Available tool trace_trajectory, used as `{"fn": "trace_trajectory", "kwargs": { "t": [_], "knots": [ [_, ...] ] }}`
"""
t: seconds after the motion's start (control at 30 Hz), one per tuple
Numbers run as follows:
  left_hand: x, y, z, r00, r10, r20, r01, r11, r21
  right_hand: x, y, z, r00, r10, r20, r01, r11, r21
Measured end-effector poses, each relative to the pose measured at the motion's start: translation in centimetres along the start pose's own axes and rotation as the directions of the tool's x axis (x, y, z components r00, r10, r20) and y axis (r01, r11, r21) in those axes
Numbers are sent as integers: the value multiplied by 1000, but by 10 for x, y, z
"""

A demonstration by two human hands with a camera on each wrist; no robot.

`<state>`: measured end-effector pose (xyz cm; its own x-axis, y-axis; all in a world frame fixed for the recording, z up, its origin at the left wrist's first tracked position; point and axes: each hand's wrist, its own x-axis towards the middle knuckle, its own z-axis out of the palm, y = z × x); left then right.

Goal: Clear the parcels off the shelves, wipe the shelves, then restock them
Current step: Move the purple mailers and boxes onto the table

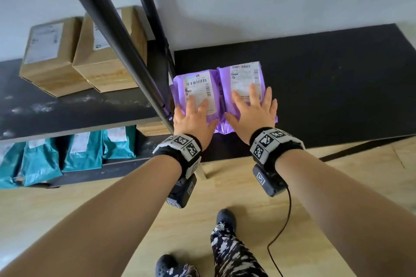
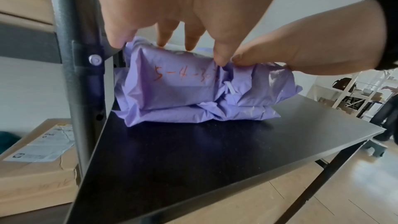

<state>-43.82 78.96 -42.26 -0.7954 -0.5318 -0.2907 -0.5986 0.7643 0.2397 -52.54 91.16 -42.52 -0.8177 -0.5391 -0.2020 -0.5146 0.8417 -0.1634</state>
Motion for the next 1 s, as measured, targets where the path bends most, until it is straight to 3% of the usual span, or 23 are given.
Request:
{"fn": "trace_trajectory", "kwargs": {
  "t": [0.27, 0.53, 0.83, 1.0],
  "knots": [
    [-32, -19, -19, 990, 114, -85, -117, 992, -35, -29, -14, -14, 1000, -7, -26, 8, 1000, 29],
    [-89, -78, -55, 966, 192, -172, -218, 965, -145, -82, -92, -22, 992, -53, -115, 61, 996, 68],
    [-146, -196, -116, 942, 102, -319, -165, 970, -176, -126, -233, -27, 944, -186, -271, 242, 951, 191],
    [-150, -254, -145, 935, 21, -355, -88, 981, -171, -130, -292, -32, 923, -268, -275, 325, 927, 187]
  ]
}}
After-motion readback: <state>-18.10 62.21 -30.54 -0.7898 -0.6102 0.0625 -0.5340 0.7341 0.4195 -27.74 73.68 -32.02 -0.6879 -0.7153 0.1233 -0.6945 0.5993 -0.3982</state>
